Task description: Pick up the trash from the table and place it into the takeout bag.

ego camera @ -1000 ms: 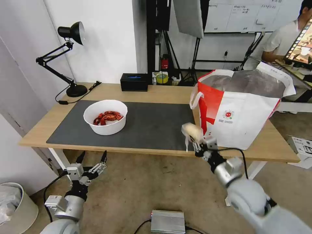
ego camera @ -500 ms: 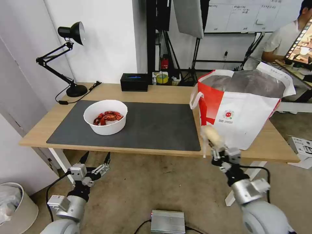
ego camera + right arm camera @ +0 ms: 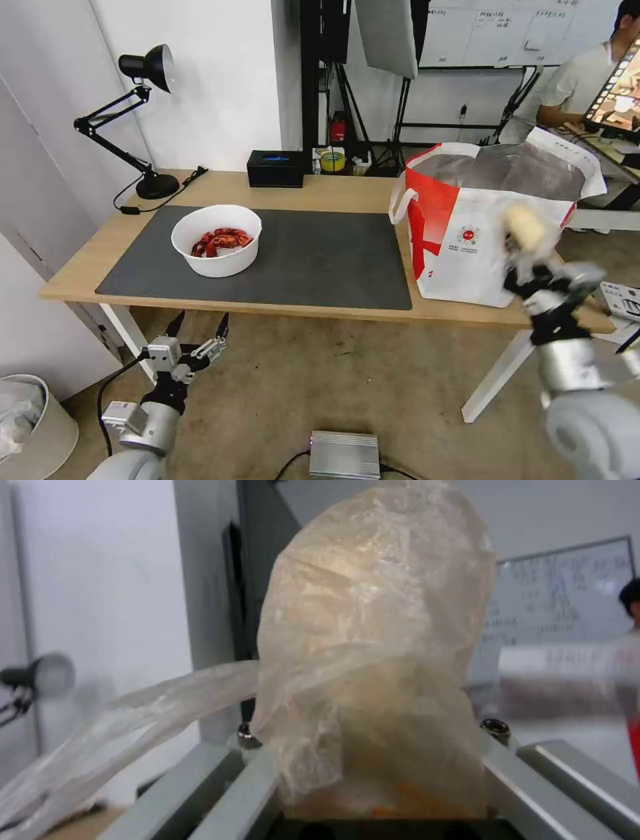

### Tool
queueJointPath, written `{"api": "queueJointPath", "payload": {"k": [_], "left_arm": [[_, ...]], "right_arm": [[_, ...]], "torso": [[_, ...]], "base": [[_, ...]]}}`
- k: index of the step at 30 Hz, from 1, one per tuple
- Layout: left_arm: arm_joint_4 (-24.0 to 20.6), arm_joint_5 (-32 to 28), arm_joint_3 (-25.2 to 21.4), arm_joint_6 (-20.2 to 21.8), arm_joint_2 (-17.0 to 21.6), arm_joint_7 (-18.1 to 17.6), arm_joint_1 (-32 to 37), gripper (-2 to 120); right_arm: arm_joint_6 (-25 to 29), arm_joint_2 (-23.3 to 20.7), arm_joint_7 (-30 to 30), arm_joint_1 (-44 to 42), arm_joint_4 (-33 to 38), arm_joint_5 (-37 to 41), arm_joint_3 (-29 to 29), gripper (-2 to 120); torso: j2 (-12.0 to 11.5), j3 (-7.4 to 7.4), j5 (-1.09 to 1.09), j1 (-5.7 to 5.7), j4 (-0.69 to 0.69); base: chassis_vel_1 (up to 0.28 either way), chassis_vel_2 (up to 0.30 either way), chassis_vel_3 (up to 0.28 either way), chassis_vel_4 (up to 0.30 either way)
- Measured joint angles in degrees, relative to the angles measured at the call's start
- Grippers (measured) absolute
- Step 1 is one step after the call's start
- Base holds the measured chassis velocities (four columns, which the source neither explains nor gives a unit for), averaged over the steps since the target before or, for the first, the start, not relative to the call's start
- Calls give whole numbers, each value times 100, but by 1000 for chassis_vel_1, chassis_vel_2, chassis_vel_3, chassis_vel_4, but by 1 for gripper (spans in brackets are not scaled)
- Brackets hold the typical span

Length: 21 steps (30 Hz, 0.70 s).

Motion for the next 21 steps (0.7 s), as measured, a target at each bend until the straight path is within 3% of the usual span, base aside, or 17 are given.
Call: {"api": "queueJointPath", "payload": {"k": [5, 10, 15, 18, 21], "left_arm": [[53, 12, 42, -6, 9, 0, -39, 100], [76, 15, 51, -9, 21, 1, -54, 100], [125, 16, 70, -12, 22, 7, -72, 100], [147, 21, 98, -14, 19, 10, -89, 100], [175, 26, 120, -14, 13, 11, -122, 100]], "right_arm": [[-353, -744, 617, 995, -299, 501, -202, 6], [-604, -1184, 827, 1699, -711, 645, -406, 6], [-912, -1705, 1020, 2926, -1393, 934, -832, 6], [-1284, -1938, 1159, 3553, -1736, 1108, -1170, 6], [-2008, -2144, 1254, 4253, -2115, 1252, -1621, 6]], "torso": [[0, 0, 0, 1, 0], [0, 1, 0, 1, 0], [0, 0, 0, 1, 0], [-1, 1, 0, 1, 0], [-1, 1, 0, 2, -1]], "base": [[0, 0, 0, 0], [0, 0, 0, 0], [0, 0, 0, 0], [0, 0, 0, 0], [0, 0, 0, 0]]}}
